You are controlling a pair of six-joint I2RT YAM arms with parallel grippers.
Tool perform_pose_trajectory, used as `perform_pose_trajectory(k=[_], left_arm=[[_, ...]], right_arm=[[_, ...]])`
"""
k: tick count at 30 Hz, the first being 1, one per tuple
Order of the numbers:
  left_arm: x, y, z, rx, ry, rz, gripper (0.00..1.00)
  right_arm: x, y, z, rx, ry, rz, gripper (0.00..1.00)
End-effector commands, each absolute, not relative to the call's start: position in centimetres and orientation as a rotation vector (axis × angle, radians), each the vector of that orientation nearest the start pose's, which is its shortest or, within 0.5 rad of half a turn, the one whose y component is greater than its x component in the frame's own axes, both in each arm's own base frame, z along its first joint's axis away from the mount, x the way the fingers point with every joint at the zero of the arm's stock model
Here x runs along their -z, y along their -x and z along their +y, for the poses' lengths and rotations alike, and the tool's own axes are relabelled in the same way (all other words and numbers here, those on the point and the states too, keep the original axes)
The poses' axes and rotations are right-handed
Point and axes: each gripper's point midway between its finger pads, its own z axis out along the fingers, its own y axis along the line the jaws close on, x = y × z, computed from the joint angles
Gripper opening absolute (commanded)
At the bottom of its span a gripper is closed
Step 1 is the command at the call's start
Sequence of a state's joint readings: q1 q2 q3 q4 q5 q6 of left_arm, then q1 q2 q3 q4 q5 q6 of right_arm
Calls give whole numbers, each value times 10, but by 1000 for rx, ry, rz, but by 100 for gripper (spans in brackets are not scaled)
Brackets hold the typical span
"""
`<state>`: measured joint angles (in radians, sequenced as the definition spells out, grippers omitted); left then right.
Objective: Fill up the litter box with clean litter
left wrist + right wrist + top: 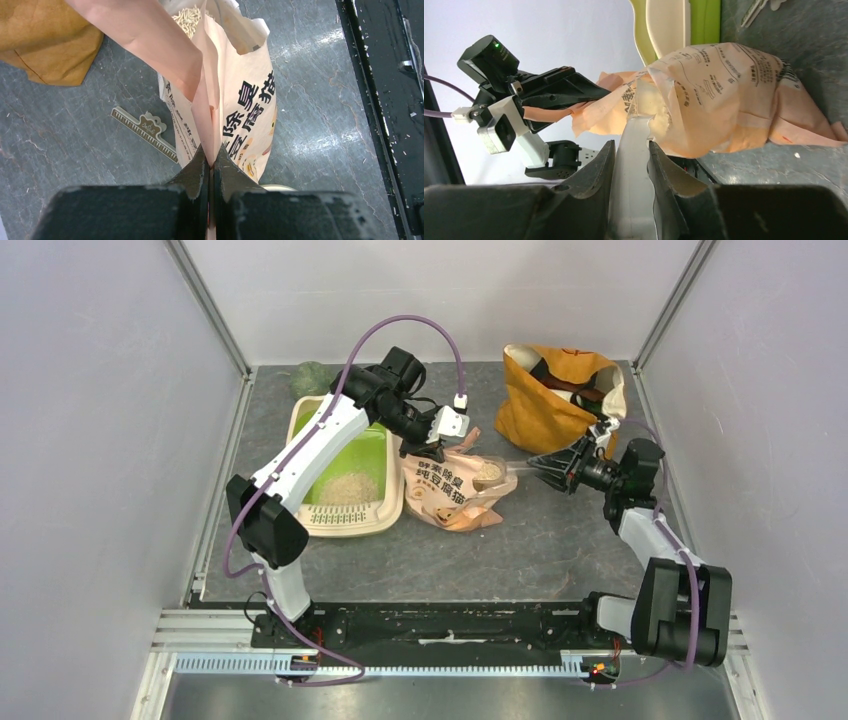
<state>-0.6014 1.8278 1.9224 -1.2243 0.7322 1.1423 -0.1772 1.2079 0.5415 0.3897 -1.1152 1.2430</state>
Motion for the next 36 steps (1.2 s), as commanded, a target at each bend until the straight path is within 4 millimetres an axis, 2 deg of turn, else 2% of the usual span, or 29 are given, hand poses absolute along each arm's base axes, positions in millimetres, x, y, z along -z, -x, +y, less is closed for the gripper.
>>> perform_pose_trajectory(k=[1,2,3,5,8,11,15,26,36], left_arm=[[-256,-279,-309,794,-1955,1381,2],[-257,-277,-308,801,-1954,1380,2],[-257,-277,-309,804,-1955,1377,2],[-255,-278,-309,802,-1957,1380,2],[-254,-279,-308,794,-1957,1392,2],[-253,-278,-308,802,-1958,1392,2],[-251,-278,-307,797,-1961,1402,2],[-251,-279,-308,788,-1967,1395,2],[-248,-281,-307,788,-1969,1403,2]], right_arm=[[-219,-287,104,-1732,-591,1987,0],[-214,-288,107,-1671,-576,2016,0],[-217,-289,120,-1687,-522,2004,0],[-224,-291,126,-1792,-527,1935,0],[-226,-288,107,-1797,-571,1933,0],[-237,-285,105,-1747,-517,1933,0],[-253,-280,103,-1784,-487,1892,0],[-243,-255,76,-1739,-517,1958,0],[-269,-243,54,-1766,-539,1898,0]])
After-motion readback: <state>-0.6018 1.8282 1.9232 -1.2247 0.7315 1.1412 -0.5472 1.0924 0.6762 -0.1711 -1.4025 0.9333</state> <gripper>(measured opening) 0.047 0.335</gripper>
